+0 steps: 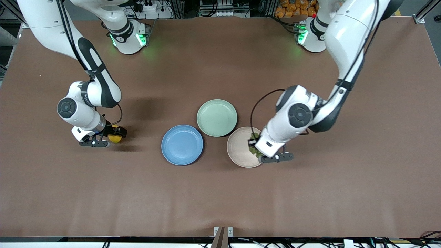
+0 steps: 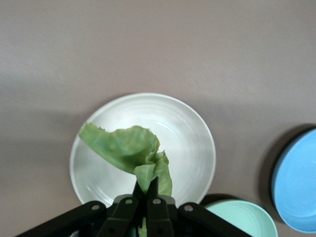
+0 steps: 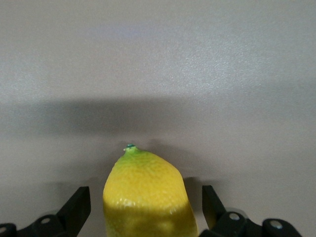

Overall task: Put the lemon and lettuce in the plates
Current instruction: 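Carry the lettuce onto the cream plate and open the left gripper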

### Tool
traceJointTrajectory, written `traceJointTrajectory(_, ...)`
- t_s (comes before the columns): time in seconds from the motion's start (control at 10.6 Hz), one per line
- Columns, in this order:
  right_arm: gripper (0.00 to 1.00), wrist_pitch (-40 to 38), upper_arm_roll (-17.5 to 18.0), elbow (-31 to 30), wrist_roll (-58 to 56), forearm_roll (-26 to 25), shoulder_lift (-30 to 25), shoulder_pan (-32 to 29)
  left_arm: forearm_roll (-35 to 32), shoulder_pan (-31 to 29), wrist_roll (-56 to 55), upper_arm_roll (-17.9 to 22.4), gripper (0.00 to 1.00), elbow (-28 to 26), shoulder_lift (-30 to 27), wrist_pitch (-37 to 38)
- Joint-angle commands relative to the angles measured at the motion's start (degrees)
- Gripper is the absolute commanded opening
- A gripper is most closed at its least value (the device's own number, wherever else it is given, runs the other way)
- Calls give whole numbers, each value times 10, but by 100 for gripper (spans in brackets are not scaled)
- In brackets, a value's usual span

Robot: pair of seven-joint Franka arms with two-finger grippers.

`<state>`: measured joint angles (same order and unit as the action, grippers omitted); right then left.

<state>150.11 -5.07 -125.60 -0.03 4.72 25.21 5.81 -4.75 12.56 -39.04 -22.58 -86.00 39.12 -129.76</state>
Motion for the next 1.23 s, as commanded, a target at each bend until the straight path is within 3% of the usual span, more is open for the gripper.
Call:
traceJointTrajectory(0.0,100,14,-1,-4,-8,12,5,3,3,10,-12,7,13,-5,0,-6)
traceJointTrajectory(0.09,89,20,-1,-4,-8,12,6,3,-1,11,-10,8,99,-9,2,-6)
traceJointTrajectory(0.38,49,15,-1,-4,-6,12,6,5,-8,9,-9,10,100,-9,-1,-3)
traceJointTrajectory(0.66,36,3,-1,1,-4,12,0,5,-40,4,-6,41,100,-8,-14,11)
traceJointTrajectory(0.94,33,-90,0,39,-1,12,-18,14,-54,-8,-2,64,100,-8,-38,13)
traceJointTrajectory(1.13,31,-97,3,57,-1,13,-18,24,-54,-18,-1,66,100,-9,-45,13)
